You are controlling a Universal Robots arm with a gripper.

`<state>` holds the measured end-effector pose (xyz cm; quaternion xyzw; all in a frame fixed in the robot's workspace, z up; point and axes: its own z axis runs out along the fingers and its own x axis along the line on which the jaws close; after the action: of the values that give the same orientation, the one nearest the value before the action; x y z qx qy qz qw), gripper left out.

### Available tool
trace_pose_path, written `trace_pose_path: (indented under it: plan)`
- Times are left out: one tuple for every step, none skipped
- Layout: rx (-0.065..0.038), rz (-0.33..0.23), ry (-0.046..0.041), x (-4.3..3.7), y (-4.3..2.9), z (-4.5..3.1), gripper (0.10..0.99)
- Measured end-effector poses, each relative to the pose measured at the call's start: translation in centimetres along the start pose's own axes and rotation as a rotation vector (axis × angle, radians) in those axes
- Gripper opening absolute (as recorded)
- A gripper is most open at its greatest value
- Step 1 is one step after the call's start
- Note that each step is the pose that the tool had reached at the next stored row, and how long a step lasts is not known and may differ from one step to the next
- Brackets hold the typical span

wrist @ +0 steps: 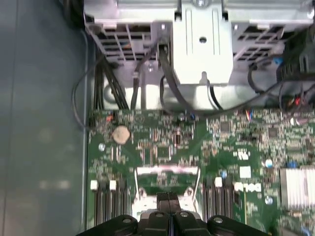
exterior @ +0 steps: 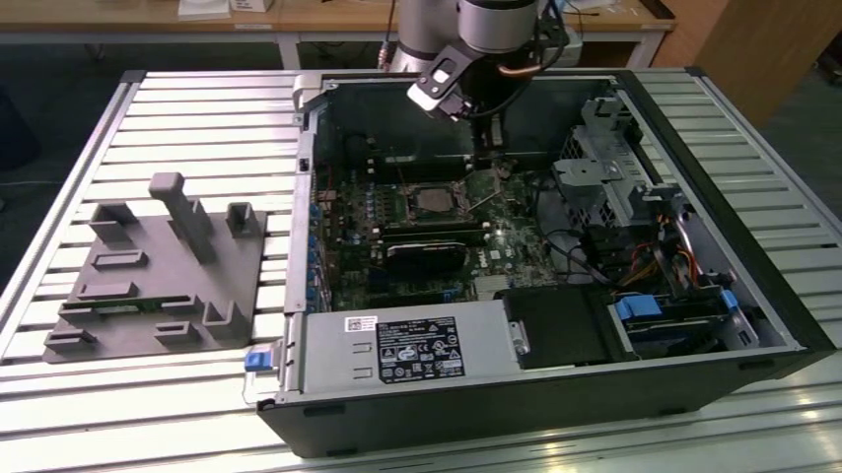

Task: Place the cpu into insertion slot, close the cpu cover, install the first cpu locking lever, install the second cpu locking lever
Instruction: 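Close the cpu cover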

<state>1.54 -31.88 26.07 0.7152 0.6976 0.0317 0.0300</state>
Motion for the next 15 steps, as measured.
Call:
trace_pose_path:
  plan:
    - [0.0,0.0,0.0002,0.01,0.28,0.03,0.106]
    - [0.0,0.0,0.0002,0.01,0.56,0.06,0.106]
    - [0.0,0.0,0.0004,0.03,1.1,0.11,0.106]
    - [0.0,0.001,0.0004,0.04,1.38,0.14,0.106]
    - [0.0,0.001,0.0003,0.04,1.67,0.16,0.106]
    - [0.0,0.001,0.0002,0.05,1.98,0.18,0.106]
    - [0.0,0.001,0.0002,0.06,2.25,0.21,0.106]
    - [0.0,0.001,0.0003,0.07,2.52,0.24,0.106]
    - [0.0,0.001,0.0002,0.07,2.76,0.27,0.106]
    - [0.0,0.002,0.0002,0.08,2.99,0.3,0.106]
    - [0.0,0.002,0.0001,0.08,3.19,0.34,0.106]
    - [0.0,0.003,0.0,0.08,3.31,0.4,0.106]
    - [0.0,0.005,-0.0002,0.09,3.41,0.5,0.106]
    - [0.0,0.006,-0.0004,0.09,3.51,0.61,0.106]
    - [0.0,0.008,-0.0005,0.09,3.62,0.74,0.106]
